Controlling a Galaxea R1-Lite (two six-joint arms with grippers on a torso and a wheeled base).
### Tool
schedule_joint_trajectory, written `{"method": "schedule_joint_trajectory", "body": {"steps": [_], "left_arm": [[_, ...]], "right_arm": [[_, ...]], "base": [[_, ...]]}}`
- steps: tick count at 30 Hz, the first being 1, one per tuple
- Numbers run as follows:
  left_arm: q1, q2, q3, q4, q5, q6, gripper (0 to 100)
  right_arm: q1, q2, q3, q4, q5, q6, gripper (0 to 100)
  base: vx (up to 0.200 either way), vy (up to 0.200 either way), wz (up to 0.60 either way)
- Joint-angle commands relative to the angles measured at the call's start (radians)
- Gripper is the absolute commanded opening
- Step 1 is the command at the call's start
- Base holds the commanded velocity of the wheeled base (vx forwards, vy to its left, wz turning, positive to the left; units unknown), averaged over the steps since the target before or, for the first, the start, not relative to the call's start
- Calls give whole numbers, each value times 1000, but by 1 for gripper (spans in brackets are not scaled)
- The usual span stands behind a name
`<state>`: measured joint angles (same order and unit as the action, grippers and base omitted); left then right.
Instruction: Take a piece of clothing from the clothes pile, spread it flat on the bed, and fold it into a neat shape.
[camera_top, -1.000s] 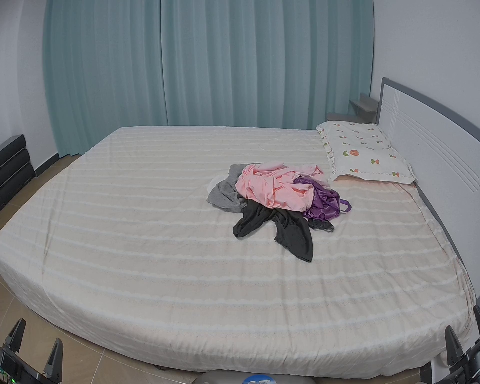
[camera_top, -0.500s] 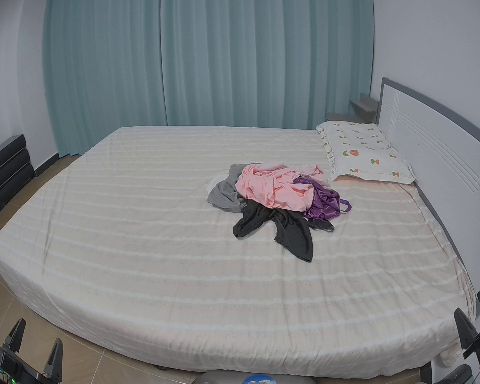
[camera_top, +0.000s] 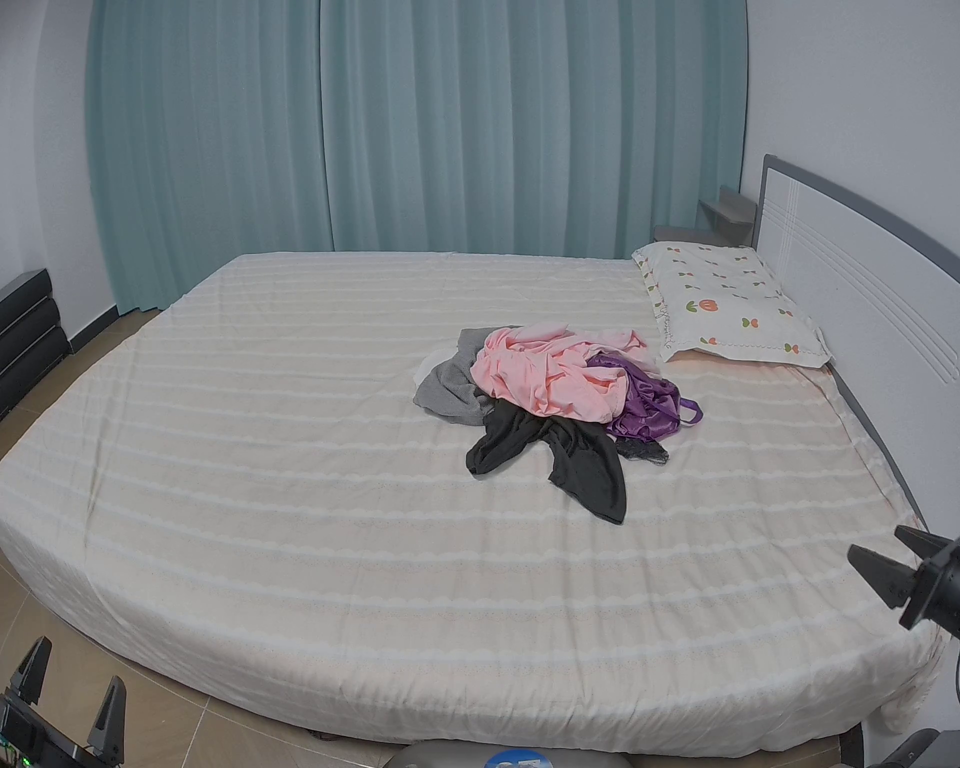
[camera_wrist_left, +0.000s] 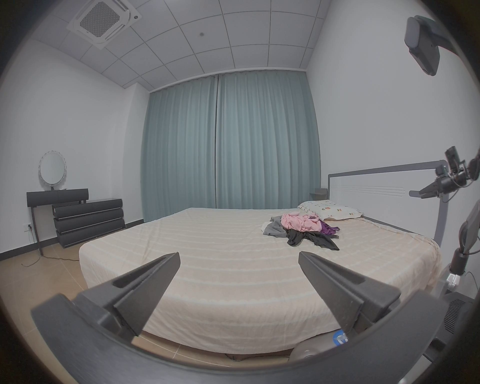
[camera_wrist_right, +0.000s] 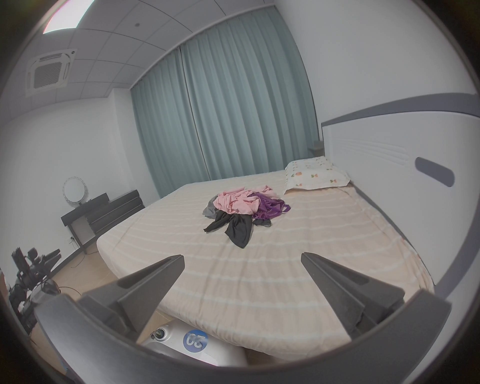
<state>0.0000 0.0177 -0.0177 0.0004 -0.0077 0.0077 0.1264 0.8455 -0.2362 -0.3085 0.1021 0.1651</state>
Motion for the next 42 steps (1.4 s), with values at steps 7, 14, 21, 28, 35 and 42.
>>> {"method": "schedule_joint_trajectory", "body": {"steps": [7,14,21,28,35,42], "left_arm": [[0,-4,16,0,0,0,100],[0,-4,16,1,0,0,100],[0,-4,16,1,0,0,100],[0,-4,16,0,0,0,100],[0,-4,16,0,0,0,100],[0,-4,16,1,0,0,100]], "right_arm": [[72,873,-342,-276,-1,129,100],[95,1138,-565,-277,-2,271,100],[102,1363,-767,-276,-5,341,100],[104,1567,-973,-262,-27,350,100],[110,1716,-1124,-256,-39,372,100],[134,1833,-1267,-222,-41,395,100]], "base": [[0,0,0],[0,0,0],[0,0,0],[0,0,0],[0,0,0],[0,0,0]]}}
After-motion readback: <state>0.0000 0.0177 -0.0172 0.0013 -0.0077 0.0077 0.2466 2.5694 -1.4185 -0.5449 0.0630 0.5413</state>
